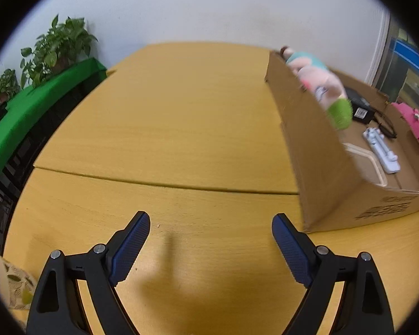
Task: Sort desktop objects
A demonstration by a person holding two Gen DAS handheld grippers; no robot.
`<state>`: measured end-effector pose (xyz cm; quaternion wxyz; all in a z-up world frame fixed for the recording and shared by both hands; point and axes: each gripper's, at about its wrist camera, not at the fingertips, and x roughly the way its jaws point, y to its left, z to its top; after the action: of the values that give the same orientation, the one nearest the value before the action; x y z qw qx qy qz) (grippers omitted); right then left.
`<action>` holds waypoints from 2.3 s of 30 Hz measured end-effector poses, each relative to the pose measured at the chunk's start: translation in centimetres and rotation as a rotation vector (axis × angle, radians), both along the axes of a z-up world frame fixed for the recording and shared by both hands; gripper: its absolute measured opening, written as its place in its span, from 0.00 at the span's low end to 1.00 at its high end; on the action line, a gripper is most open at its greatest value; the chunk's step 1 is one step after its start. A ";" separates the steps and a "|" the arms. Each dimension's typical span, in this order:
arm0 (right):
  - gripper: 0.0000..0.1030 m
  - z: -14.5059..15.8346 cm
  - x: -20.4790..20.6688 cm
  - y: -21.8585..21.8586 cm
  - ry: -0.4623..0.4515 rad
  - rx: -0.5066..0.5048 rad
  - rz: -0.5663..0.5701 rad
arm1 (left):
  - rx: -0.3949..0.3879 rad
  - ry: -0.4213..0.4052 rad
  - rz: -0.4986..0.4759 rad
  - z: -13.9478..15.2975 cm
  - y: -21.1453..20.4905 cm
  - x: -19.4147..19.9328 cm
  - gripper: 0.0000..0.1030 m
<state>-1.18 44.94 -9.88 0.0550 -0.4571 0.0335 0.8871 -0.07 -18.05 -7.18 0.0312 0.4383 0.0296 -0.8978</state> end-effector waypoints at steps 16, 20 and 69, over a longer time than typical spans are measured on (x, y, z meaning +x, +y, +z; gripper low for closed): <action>1.00 0.4 -3.2 0.3 -0.014 -0.004 0.091 | -0.026 -0.034 -0.095 -2.4 -0.8 -3.2 1.00; 1.00 0.4 -3.8 0.4 -0.015 -0.005 0.096 | -0.021 -0.035 -0.105 -2.4 -1.0 -3.6 1.00; 1.00 -0.4 -3.4 0.6 -0.005 -0.007 0.102 | -0.020 -0.033 -0.101 -2.6 -1.4 -3.7 1.00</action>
<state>-4.60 45.50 -10.32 0.0083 -0.4606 0.0130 0.8875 -3.77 -19.49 -9.78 -0.0093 0.4538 -0.0019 -0.8911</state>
